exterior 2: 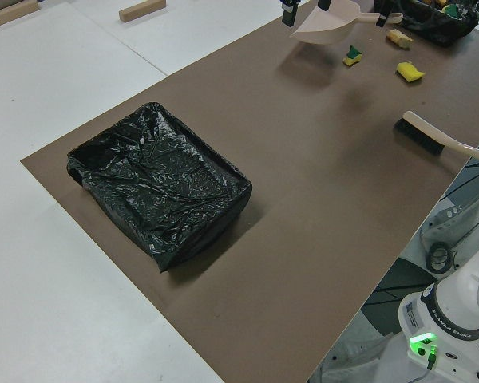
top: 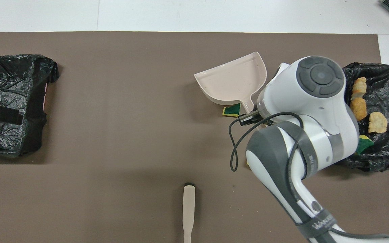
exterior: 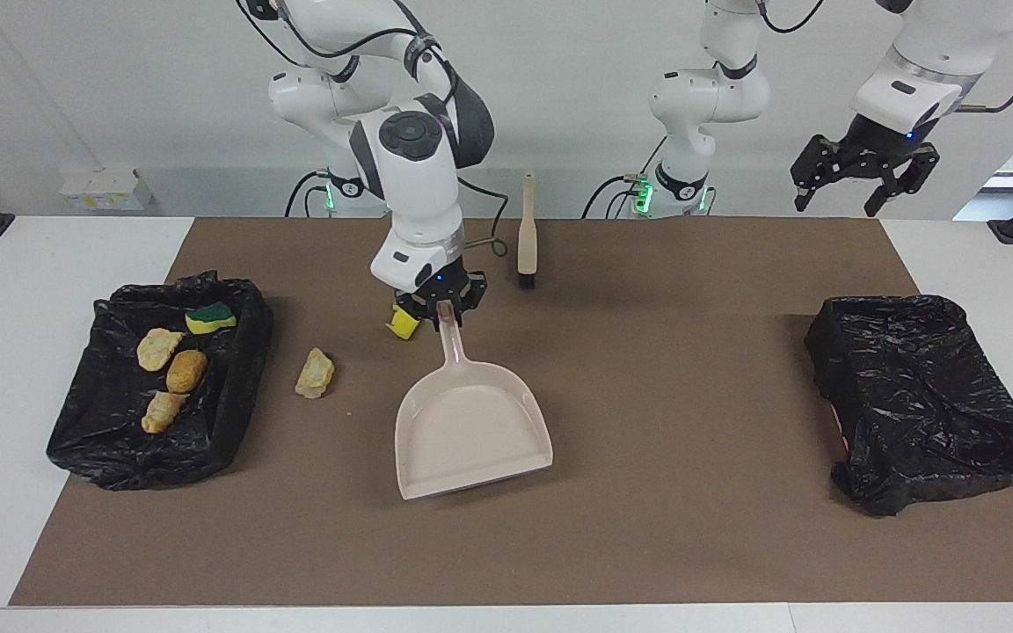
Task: Sweep and dump trash in bin
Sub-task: 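Set the dustpan down mid-table with the right gripper and release it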
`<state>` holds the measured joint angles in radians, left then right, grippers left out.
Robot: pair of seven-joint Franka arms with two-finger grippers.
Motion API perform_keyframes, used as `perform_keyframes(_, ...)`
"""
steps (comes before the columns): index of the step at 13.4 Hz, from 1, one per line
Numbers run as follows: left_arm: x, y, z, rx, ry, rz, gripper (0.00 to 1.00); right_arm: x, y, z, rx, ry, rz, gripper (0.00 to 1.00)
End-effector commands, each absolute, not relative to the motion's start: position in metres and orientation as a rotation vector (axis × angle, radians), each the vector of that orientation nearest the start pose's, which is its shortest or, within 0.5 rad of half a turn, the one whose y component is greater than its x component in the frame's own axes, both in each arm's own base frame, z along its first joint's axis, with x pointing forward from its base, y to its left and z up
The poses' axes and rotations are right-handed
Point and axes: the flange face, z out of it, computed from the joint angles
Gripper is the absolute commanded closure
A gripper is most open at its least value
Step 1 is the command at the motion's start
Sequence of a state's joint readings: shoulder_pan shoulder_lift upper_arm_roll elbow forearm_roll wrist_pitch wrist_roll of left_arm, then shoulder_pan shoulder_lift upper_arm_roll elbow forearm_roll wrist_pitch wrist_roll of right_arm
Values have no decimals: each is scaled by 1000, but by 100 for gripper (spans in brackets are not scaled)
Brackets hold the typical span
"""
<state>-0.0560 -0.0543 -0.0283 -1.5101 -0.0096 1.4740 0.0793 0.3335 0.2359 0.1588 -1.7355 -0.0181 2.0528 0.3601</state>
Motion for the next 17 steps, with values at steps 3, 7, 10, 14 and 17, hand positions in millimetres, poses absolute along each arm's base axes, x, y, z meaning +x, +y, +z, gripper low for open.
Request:
perform_keyframes(3,523,-43,676,-3125,264,-34,0,546,371,409,-3026,26,-114,100)
perform_keyframes(7,523,-43,676,-3125,261,-31,0,537,401,366,-3015,85,-99,100)
perform_keyframes(10,520,-46,677,-3126,259,-26,0,538,399,364,-3018,98,-94,20)
perform_keyframes(14,519,-43,675,-3126,249,-12,0,528,402,377,-3045,103,-75,0)
perform_keyframes(17,519,-42,675,-3127,244,-12,0,493,416,394,-3076,129,-2,0)
